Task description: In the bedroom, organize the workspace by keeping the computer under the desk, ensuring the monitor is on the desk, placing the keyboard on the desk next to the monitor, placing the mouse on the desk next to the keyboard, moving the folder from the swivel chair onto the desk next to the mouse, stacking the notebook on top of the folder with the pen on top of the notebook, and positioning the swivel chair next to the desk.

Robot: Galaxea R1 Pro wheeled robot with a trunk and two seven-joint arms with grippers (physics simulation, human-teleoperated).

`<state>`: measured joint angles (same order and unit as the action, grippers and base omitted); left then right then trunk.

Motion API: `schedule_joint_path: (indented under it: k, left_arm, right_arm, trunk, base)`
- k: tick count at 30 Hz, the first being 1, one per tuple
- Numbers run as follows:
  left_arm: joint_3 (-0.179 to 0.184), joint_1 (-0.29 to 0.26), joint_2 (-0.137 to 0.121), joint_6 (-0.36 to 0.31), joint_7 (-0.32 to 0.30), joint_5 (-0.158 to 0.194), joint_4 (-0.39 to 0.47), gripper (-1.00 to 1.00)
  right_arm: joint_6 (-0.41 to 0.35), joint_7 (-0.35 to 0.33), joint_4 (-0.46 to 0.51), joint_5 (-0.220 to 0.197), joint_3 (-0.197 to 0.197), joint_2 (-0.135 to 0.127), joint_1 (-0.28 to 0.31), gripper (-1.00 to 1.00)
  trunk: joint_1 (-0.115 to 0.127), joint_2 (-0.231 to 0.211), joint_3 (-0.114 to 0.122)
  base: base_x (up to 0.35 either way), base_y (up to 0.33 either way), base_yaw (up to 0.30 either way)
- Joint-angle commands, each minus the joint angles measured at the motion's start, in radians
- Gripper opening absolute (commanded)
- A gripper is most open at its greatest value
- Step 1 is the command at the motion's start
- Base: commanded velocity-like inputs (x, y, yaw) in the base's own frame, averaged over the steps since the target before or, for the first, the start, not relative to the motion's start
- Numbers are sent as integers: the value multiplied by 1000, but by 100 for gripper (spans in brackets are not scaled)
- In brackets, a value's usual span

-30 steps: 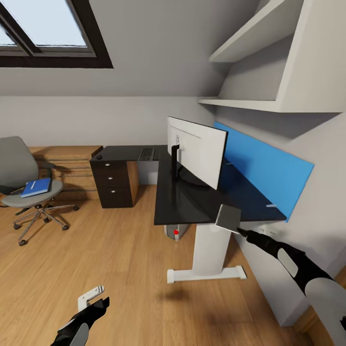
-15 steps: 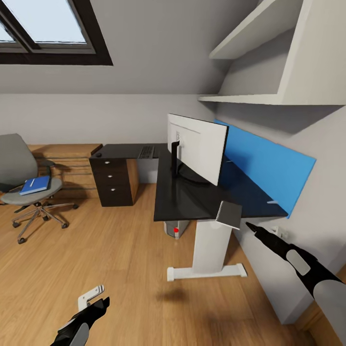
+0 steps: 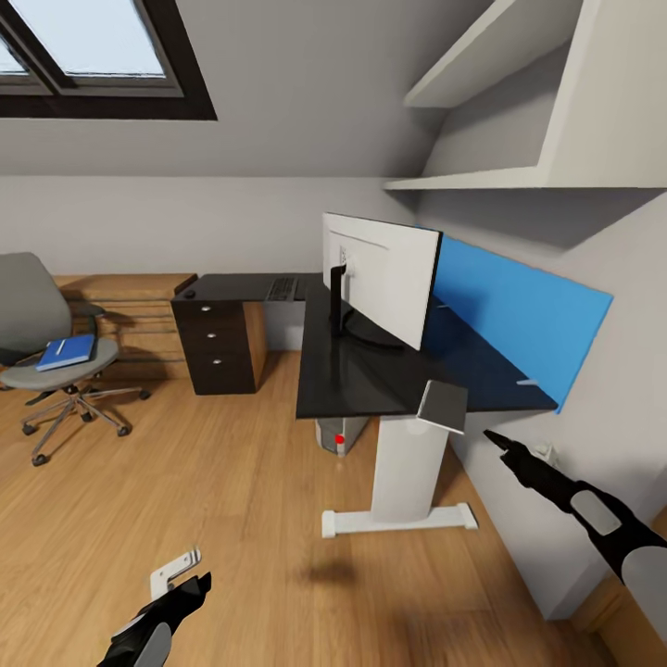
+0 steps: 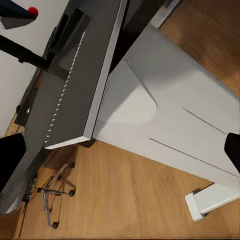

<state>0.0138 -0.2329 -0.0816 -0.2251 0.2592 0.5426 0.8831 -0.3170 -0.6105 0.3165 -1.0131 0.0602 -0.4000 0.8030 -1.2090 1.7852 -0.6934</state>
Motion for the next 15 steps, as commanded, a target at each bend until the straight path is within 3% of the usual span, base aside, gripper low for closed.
schedule_joint_path:
  k: [1,3,9,11,12,15]
  left_arm:
    - [2,0,-1,-5,6,8,2,100]
    - [2,0,-1,-5,6,9,2,100]
    - [2,0,-1,-5,5,10,3,100]
    - [2,0,-1,-5,5,10,3,100]
    - [2,0,0,-5,5,10,2,100]
    - [3,0,-1,-4,3,7,2,100]
  right_arm:
    - [-28,-10,-3,-24,5,-8,1,100]
    - [-48,-15,-3,-40,2,-13,1,100]
    - [-118,-20,-4,-160,-32,-17,1,100]
    - [-126,-23,-6,-186,-38,-9,1,100]
    - [-129,-30,-9,-201,-41,14,0,100]
    - [-128,-35,-9,-200,-39,38,-2,100]
  trunk:
    - [-4,8,-4]
    - [-12,22,-10]
    - [-35,64,-29]
    - [-42,78,-36]
    - [-42,78,-36]
    - [-42,78,-36]
  base:
    - [0,0,0]
    - [0,0,0]
    - [0,0,0]
    - [0,0,0]
    - [0,0,0]
    - [0,0,0]
